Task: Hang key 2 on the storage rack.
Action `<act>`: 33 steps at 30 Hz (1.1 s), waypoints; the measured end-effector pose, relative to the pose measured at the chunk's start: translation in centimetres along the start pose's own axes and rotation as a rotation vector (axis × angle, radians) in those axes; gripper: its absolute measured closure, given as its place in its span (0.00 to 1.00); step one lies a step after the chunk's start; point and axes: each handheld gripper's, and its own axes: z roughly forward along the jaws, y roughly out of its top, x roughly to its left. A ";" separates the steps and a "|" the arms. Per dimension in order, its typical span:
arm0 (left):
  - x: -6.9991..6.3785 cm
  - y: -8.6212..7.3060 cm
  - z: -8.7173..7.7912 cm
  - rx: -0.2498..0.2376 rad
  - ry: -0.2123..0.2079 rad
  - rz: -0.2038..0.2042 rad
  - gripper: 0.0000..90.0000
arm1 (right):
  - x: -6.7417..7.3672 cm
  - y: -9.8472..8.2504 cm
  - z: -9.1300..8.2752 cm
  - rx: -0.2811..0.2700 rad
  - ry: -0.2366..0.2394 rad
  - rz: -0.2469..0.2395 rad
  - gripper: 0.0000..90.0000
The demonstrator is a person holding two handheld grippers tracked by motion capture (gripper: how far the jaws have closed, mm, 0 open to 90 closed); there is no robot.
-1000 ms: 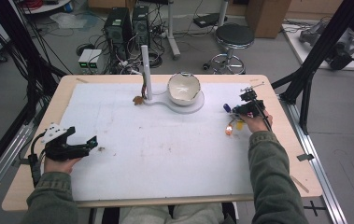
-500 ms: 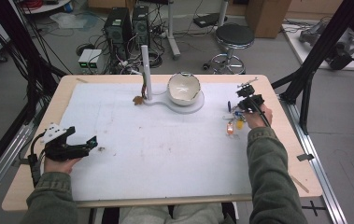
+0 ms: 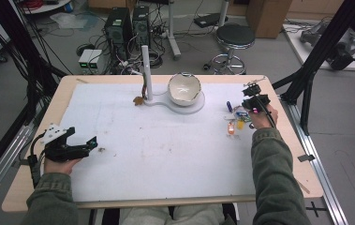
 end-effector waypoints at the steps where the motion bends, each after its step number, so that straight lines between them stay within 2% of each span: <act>1: 0.0 0.0 0.0 0.001 0.000 0.002 0.02 | -0.1 0.0 -0.3 -0.009 0.006 0.005 0.95; 9: 0.0 0.0 0.0 -0.003 0.003 0.001 0.02 | -0.9 -0.1 -2.4 -0.058 0.060 0.052 0.95; 12: 0.0 0.0 0.0 -0.005 0.004 0.001 0.02 | -1.0 -0.1 -2.9 -0.079 0.071 0.051 0.95; 16: 0.0 0.0 -0.1 -0.008 0.006 -0.003 0.02 | -1.2 0.0 -4.0 -0.115 0.098 0.073 0.95; 25: 0.1 0.1 -0.1 -0.017 0.006 -0.009 0.02 | -1.5 0.6 -6.8 -0.192 0.146 0.092 0.95; 27: 0.1 0.1 -0.1 -0.019 0.007 -0.009 0.02 | -1.6 0.8 -7.4 -0.202 0.142 0.087 0.95; 33: 0.1 0.1 -0.1 -0.032 0.014 -0.010 0.02 | -1.6 1.6 -9.0 -0.243 0.170 0.083 0.95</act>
